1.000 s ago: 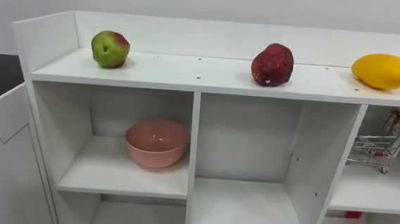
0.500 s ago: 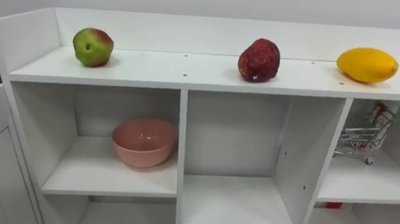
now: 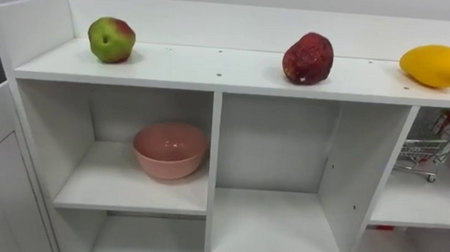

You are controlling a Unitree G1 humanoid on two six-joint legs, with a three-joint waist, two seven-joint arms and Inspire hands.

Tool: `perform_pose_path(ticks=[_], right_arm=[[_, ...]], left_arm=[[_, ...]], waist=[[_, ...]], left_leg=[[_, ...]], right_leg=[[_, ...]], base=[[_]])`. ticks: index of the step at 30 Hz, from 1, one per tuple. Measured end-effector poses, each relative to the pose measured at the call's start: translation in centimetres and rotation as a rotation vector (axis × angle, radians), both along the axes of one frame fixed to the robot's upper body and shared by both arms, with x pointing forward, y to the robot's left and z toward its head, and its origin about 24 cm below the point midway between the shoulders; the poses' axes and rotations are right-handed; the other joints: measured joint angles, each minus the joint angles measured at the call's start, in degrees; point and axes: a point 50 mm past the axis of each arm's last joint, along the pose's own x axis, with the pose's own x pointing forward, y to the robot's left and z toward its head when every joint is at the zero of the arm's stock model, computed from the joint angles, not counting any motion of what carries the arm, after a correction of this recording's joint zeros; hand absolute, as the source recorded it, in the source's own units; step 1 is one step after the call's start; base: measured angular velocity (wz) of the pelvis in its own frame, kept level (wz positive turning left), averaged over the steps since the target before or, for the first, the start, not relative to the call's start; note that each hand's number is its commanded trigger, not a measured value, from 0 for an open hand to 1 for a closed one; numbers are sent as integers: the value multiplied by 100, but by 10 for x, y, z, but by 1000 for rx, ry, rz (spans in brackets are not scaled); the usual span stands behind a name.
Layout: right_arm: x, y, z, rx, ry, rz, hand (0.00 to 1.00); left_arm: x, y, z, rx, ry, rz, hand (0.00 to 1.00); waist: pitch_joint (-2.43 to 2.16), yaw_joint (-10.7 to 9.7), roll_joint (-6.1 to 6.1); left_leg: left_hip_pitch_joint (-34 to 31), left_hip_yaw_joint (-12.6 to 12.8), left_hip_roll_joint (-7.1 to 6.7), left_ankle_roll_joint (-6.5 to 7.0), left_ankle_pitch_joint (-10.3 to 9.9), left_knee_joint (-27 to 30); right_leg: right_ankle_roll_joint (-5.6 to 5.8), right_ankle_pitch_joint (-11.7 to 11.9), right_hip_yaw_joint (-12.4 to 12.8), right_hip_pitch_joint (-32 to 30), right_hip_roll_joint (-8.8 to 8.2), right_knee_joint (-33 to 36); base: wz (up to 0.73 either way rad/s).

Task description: Arrange fruit in the closet

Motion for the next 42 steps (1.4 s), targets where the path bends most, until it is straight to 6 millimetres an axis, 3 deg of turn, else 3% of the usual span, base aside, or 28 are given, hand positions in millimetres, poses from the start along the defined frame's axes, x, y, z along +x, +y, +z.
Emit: perform_pose_path(ticks=[6,10,12,13,21,25,33,42], right_arm=[[17,15,43,-144,-142,66,0],[21,25,79,-256,-259,111,0],[23,28,91,-276,-306,123,0],[25,30,97,-287,-331,133,0],[37,41,120,-310,-408,252,0],[47,44,128,-268,-433,317,0],[58,42,168,-238,-552,448,0],[65,39,169,-269,-488,525,0]], left_arm=[[8,-1,0,-5,-13,-26,0],[14,0,0,-14,-26,-37,0],[14,1,1,-13,-28,-40,0],[14,1,0,-14,-26,-41,0],[13,1,-1,-37,-2,-47,0],[14,0,-2,-59,6,-50,0],[19,2,1,-81,-14,-63,0],[24,3,2,-77,-28,-68,0]], waist=[[-16,25,-20],[-64,122,-151],[-53,160,-225],[-24,215,-264],[5,273,-296],[-9,269,-318],[-18,272,-355],[12,388,-390]], left_leg=[[-36,-64,1,-4,15,-2],[-65,-194,6,-13,23,0],[-42,-199,7,-13,23,-1],[-10,-197,7,-13,23,-2],[-12,-195,7,8,41,8],[-108,-193,6,17,60,49],[-273,-343,0,17,78,139],[-278,-409,0,14,81,172]], right_leg=[[-1,2,-78,-25,-3,7],[-11,7,-94,-30,18,-10],[-13,9,-93,-9,20,-14],[-14,10,-92,18,19,-13],[-9,71,-218,29,3,-14],[-14,90,-378,-1,-25,6],[-19,114,-506,-30,-28,-5],[-24,123,-518,-23,-27,-7]], base=[[2],[4],[0],[0],[0],[1],[9],[2]])
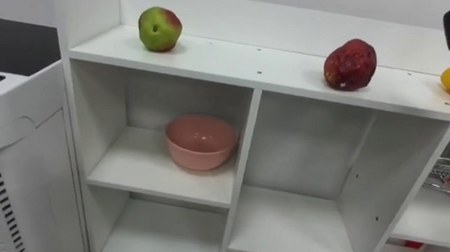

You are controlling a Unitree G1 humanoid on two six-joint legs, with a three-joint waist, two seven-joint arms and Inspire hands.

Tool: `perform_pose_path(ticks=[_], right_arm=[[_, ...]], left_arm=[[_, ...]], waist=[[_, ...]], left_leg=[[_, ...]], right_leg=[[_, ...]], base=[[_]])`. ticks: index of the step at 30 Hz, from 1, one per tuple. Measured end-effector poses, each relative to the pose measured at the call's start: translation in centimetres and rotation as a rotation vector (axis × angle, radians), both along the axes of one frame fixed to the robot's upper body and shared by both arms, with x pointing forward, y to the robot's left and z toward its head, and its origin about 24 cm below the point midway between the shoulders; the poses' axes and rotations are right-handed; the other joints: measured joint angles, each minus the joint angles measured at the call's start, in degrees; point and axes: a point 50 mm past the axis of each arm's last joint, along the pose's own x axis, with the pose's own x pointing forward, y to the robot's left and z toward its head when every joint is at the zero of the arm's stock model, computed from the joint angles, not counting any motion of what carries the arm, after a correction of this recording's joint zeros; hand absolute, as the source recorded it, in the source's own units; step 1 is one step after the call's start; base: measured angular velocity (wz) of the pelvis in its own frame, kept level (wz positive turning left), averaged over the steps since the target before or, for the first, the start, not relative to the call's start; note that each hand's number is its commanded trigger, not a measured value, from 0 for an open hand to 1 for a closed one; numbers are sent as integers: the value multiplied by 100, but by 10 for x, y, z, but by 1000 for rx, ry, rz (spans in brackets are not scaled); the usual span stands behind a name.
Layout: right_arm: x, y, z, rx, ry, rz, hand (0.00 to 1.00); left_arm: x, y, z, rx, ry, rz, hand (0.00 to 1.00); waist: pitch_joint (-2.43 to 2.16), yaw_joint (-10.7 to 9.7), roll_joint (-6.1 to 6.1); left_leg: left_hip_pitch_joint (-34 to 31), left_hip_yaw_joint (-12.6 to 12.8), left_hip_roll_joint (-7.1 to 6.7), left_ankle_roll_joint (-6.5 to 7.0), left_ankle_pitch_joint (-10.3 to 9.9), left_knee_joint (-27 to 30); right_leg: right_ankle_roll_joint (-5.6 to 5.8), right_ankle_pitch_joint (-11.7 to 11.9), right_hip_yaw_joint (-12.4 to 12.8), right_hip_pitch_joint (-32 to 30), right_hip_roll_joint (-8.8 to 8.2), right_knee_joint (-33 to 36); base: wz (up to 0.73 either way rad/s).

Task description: Arrange fruit in the closet

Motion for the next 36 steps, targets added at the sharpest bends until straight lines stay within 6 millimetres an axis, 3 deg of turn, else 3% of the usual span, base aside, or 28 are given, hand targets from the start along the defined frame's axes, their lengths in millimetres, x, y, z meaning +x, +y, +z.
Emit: perform_pose_path(ticks=[4,11,18,30,36], right_arm=[[3,3,5,-64,31,31,0],[22,3,-4,-60,144,147,0],[39,5,-19,-98,274,215,0],[45,-2,-29,-67,331,218,0],[53,-13,-44,-42,432,250,0]], left_arm=[[4,1,2,10,-15,-15,0],[6,8,3,28,10,-49,0],[7,9,4,36,11,-52,0],[4,11,4,68,20,-41,0],[6,12,4,69,10,-30,0]], waist=[[18,28,-56],[-19,31,-228],[-16,38,-231],[-21,45,-242],[-27,48,-253]], left_leg=[[-9,-3,0,-1,5,0],[-17,-76,0,-2,6,5],[-125,-68,-1,-3,10,38],[-124,-67,-1,-3,10,29],[-88,-89,-1,-3,10,33]], right_leg=[[-2,1,-3,-7,1,2],[-3,2,-90,27,-1,-7],[-12,10,-102,-64,-5,-4],[-12,10,-101,-70,-5,-5],[-11,12,-112,-9,-4,-18]], base=[[0],[5],[0],[0],[1]])
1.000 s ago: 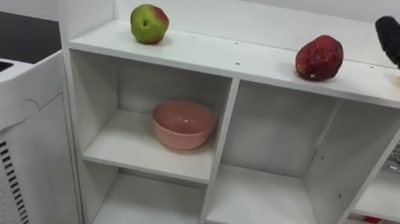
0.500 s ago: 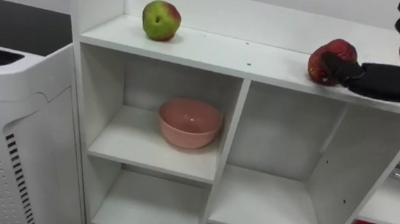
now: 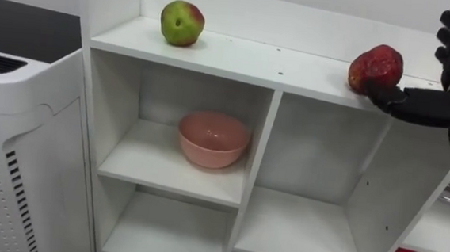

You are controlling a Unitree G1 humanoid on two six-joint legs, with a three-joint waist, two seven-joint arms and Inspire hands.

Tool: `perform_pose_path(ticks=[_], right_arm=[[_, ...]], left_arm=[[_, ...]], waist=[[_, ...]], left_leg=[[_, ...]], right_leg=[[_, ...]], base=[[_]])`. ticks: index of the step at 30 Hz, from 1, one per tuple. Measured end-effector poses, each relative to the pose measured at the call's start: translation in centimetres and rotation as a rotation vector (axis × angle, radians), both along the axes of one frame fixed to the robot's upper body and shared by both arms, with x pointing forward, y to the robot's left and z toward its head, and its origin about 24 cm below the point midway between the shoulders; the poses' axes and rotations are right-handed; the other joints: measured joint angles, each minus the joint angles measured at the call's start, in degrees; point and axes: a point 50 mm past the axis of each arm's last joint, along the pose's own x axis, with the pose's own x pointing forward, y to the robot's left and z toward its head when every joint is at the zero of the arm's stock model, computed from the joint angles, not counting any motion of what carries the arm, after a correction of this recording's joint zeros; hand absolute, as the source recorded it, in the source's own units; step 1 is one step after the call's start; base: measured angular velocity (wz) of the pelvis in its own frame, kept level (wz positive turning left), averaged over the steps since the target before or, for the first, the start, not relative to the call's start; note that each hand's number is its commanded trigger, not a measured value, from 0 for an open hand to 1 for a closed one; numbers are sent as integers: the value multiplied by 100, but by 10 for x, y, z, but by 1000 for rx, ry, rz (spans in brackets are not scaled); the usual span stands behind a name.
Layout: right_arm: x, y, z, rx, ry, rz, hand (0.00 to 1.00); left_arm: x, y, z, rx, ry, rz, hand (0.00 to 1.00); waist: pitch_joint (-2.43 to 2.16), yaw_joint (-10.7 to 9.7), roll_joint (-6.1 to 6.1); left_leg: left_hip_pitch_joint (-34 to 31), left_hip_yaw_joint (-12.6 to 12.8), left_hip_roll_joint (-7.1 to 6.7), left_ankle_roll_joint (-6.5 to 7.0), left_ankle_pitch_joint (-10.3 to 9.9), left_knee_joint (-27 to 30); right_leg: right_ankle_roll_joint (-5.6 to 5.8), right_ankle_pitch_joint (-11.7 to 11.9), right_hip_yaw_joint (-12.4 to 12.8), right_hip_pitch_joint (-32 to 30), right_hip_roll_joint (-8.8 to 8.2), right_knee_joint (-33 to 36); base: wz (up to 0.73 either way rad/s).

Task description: Arrange fruit in the closet

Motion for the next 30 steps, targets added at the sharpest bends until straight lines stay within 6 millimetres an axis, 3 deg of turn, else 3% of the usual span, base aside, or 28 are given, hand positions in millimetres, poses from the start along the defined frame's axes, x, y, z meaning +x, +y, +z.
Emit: perform_pose_path(ticks=[9,24,25,26,27,28,30], right_arm=[[2,-1,-4,32,28,76,0],[6,-8,-9,-31,88,118,0],[6,-8,-9,-42,94,125,17],[6,-8,-9,-46,98,125,65],[7,-8,-9,-59,105,126,89],[7,-9,-10,-71,114,126,100],[9,-9,-10,-75,125,128,100]], left_arm=[[-2,2,0,-28,23,-16,0],[0,9,4,-9,29,-36,0],[-1,9,4,-6,34,-36,0],[-1,10,4,-4,37,-36,0],[-2,11,4,2,45,-35,0],[-3,12,5,7,52,-34,0],[-4,14,5,15,55,-35,0]], waist=[[22,-20,32],[5,7,15],[4,4,12],[3,3,11],[1,6,9],[-3,5,3],[-19,-3,-19]], left_leg=[[53,0,1,0,0,21],[92,8,2,0,0,4],[95,8,2,0,0,5],[96,8,2,0,0,5],[100,0,2,0,0,6],[107,-21,2,0,0,9],[109,-27,1,-1,0,10]], right_leg=[[0,1,-1,68,4,7],[-3,3,2,116,5,11],[-3,3,4,116,5,11],[-3,3,4,116,5,11],[-3,3,1,123,5,10],[-3,3,-1,139,6,7],[-3,3,-3,143,7,8]], base=[[0],[0],[0],[0],[0],[0],[0]])
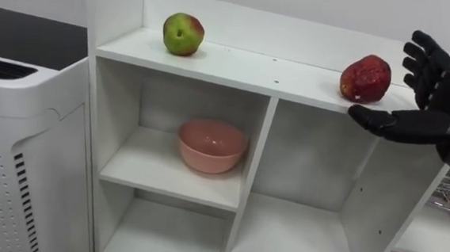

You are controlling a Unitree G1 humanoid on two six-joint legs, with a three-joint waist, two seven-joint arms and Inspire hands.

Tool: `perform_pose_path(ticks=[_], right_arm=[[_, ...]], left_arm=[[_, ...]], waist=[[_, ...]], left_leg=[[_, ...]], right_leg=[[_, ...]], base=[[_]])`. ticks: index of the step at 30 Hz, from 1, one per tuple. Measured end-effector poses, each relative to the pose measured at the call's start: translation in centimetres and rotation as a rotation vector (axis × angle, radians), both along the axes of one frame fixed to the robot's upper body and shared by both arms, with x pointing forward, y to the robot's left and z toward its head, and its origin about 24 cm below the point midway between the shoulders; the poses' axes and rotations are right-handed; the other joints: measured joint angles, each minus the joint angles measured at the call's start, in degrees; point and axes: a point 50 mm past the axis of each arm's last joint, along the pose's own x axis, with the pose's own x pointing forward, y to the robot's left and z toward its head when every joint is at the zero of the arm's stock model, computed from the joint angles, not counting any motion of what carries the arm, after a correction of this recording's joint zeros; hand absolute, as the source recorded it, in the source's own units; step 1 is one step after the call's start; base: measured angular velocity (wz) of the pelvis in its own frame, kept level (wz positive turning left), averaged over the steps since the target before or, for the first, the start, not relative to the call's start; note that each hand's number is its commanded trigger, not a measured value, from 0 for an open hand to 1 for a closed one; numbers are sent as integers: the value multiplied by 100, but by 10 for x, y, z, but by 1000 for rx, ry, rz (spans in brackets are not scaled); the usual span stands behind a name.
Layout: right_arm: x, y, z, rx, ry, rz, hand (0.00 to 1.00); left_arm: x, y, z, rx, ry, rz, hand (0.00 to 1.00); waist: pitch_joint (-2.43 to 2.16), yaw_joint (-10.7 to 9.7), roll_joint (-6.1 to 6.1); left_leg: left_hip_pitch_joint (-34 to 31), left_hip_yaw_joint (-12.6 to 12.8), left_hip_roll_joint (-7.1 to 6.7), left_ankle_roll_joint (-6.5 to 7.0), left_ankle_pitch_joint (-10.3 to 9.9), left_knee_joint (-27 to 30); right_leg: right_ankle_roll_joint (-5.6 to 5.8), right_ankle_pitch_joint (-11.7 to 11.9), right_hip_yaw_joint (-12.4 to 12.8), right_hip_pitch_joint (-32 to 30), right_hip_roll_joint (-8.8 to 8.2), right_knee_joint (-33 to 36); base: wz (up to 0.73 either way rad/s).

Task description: Arrange fruit in the closet

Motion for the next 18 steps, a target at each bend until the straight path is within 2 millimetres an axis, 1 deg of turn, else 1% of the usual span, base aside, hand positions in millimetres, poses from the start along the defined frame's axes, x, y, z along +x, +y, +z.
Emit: perform_pose_path(ticks=[6,11,12,15,18], right_arm=[[2,2,-1,-15,34,17,100],[2,4,1,-16,35,34,100],[2,5,2,-19,33,39,100],[2,9,4,-36,21,52,100],[1,8,6,-53,8,35,100]], left_arm=[[1,1,1,12,1,-9,0],[1,2,2,14,-1,-8,0],[2,3,2,16,-4,-10,0],[3,6,4,23,-5,-14,0],[8,10,5,33,-12,-19,0]], waist=[[-25,-5,-39],[-27,4,-62],[-30,12,-83],[-10,34,-98],[0,141,-127]], left_leg=[[-2,1,0,-1,1,3],[-26,-1,1,-1,1,1],[-29,-1,2,-1,1,2],[-17,-1,4,-1,1,8],[-15,-1,4,-2,1,7]], right_leg=[[0,0,3,-2,0,3],[0,0,2,-30,0,8],[0,0,5,-42,1,11],[-2,1,11,-50,4,8],[-2,1,11,-51,3,3]], base=[[0],[0],[0],[0],[0]])
